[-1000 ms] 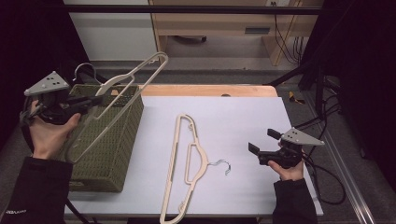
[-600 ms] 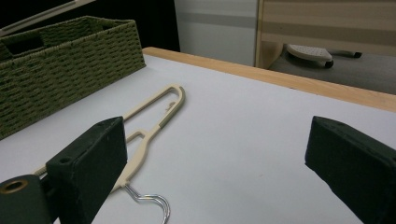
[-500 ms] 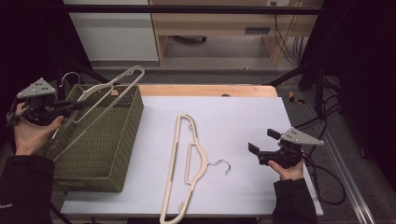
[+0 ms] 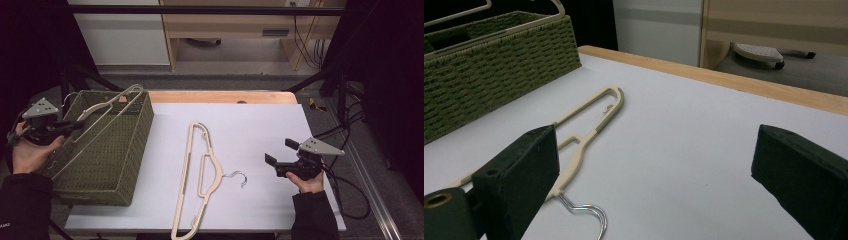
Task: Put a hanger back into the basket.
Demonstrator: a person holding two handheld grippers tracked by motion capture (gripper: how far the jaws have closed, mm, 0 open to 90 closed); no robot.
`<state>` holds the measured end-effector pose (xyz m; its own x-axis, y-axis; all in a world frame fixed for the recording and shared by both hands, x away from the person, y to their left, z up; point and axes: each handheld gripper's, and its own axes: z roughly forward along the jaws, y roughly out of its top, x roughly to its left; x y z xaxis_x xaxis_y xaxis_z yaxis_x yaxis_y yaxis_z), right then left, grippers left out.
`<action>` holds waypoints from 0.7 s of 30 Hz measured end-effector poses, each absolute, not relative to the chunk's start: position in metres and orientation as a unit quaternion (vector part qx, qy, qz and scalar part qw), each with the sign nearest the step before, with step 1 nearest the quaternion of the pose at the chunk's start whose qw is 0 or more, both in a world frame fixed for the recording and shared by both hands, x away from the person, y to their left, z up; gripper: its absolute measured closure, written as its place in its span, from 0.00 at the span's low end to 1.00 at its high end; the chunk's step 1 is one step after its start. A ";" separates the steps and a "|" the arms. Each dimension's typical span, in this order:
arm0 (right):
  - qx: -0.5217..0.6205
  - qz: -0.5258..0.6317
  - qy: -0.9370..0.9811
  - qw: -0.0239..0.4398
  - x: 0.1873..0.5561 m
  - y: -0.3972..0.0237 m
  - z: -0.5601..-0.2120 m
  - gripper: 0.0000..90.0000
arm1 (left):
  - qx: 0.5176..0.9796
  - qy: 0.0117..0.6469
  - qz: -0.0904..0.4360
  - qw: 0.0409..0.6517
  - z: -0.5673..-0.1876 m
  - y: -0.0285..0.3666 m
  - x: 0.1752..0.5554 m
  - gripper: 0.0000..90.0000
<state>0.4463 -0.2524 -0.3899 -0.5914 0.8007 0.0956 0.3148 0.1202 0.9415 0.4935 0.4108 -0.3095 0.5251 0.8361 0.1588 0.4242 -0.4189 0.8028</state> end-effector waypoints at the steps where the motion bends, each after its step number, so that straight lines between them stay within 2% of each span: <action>1: 0.391 0.535 0.714 0.226 0.446 -0.252 -0.390 0.06 | 0.793 0.398 0.283 0.365 -0.313 0.411 0.492 0.95; 10: 0.391 0.533 0.716 0.223 0.447 -0.252 -0.391 0.06 | 0.806 0.397 0.281 0.337 -0.332 0.406 0.483 0.95; 21: 0.391 0.533 0.716 0.224 0.447 -0.251 -0.391 0.06 | 0.824 0.407 0.260 0.298 -0.369 0.385 0.497 0.95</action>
